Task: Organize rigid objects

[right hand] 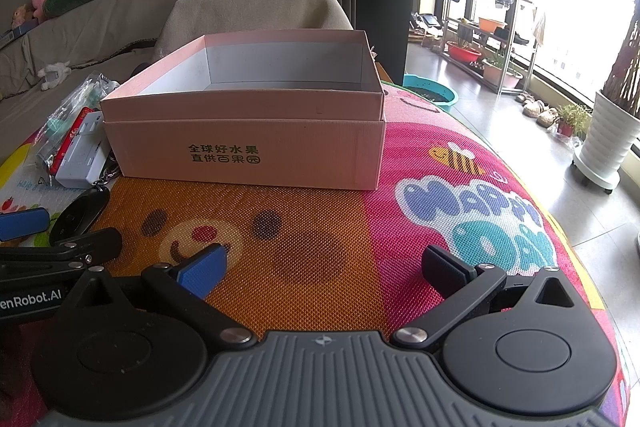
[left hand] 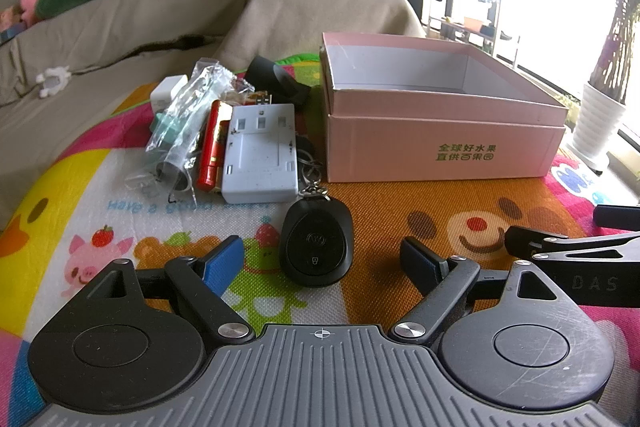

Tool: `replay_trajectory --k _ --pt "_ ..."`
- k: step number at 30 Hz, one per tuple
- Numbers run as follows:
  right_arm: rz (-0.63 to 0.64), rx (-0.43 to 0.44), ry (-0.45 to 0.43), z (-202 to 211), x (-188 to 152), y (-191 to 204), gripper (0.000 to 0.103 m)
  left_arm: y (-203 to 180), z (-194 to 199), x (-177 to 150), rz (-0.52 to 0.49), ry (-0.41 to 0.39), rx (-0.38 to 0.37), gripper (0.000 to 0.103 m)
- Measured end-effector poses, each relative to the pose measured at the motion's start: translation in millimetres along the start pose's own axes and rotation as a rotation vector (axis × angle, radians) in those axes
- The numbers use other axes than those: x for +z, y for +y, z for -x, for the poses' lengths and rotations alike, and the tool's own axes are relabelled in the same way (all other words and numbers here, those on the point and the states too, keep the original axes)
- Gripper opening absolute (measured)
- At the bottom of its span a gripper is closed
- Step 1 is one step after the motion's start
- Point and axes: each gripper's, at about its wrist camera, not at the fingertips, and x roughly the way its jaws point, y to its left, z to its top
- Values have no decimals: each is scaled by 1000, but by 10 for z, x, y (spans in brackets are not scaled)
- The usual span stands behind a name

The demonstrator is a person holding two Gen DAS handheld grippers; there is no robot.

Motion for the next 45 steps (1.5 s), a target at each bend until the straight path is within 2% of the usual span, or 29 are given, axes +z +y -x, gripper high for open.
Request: replay_trajectory --k 8,13,18,20,22,24,26,30,32,34,36,37,39,41,42,45 --pt "-11 8 5 -9 9 -29 103 -2 -13 6 3 0 -3 89" --pt "-5 21 103 -36 138 -35 103 4 12 2 10 -2 -11 89" --pt "1 8 92 -36 111 -10 103 197 159 40 54 -31 -113 85" --pt "1 7 89 -37 102 -9 103 301 313 120 38 -110 -97 85" --pt "5 4 90 -41 101 -1 103 501 458 294 32 -222 -35 85" --pt "9 -2 93 -44 113 28 103 773 451 496 66 -270 20 85" --pt "14 0 91 -49 119 46 103 1025 314 667 104 -231 53 84" --pt "-16 16 73 -45 103 9 103 1196 62 757 130 -163 -54 83" --pt "-54 33 58 -31 99 -45 103 1160 -61 753 117 -142 -71 83" --pt "-104 49 39 -13 91 -104 103 1076 -201 720 115 -118 -62 72" --pt "-105 53 37 -11 86 -108 103 1019 -282 722 100 -117 -58 69" --pt "-100 53 39 -15 87 -103 103 975 -305 712 76 -126 -57 60" --pt "-83 46 47 -23 93 -79 103 938 -322 694 68 -82 -132 48" --pt "-66 38 55 -30 103 -60 103 846 -207 640 24 -88 -212 49" --pt "-58 34 58 -33 106 -49 103 820 -148 615 9 -94 -225 47" --pt "-45 24 63 -38 107 -21 103 780 140 500 11 -161 -195 46"
